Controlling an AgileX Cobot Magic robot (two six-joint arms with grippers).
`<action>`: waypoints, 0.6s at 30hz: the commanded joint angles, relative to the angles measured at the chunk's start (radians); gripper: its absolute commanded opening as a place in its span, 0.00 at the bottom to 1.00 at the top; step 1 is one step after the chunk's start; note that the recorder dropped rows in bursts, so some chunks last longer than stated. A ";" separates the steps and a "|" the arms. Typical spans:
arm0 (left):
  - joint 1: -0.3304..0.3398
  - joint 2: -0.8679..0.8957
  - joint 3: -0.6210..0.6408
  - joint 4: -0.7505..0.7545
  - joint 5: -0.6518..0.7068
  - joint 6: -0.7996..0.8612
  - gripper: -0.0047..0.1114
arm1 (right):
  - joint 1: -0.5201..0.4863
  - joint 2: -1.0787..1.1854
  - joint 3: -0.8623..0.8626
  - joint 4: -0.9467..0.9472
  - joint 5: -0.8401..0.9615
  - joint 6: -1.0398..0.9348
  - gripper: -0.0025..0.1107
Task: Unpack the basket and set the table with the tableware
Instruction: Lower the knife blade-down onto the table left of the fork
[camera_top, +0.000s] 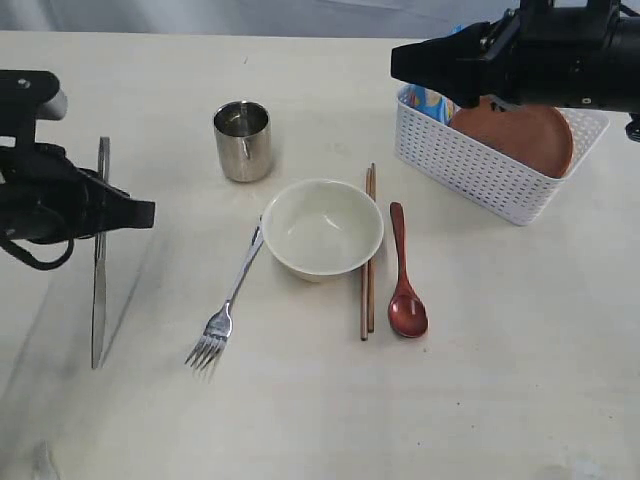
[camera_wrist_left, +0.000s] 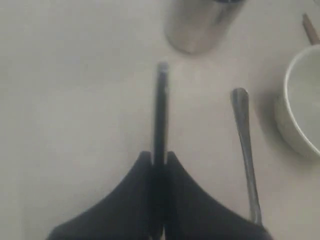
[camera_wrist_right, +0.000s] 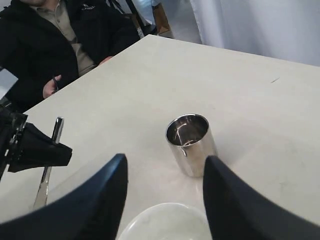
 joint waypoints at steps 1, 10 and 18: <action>-0.008 -0.039 -0.105 -0.064 0.204 0.099 0.04 | -0.008 -0.006 -0.003 0.000 0.000 0.002 0.43; -0.006 -0.039 -0.128 -0.845 0.422 0.877 0.04 | -0.008 -0.006 -0.003 0.000 0.000 0.002 0.43; -0.006 0.041 -0.128 -0.968 0.390 0.990 0.04 | -0.008 -0.006 -0.003 0.000 0.000 0.002 0.43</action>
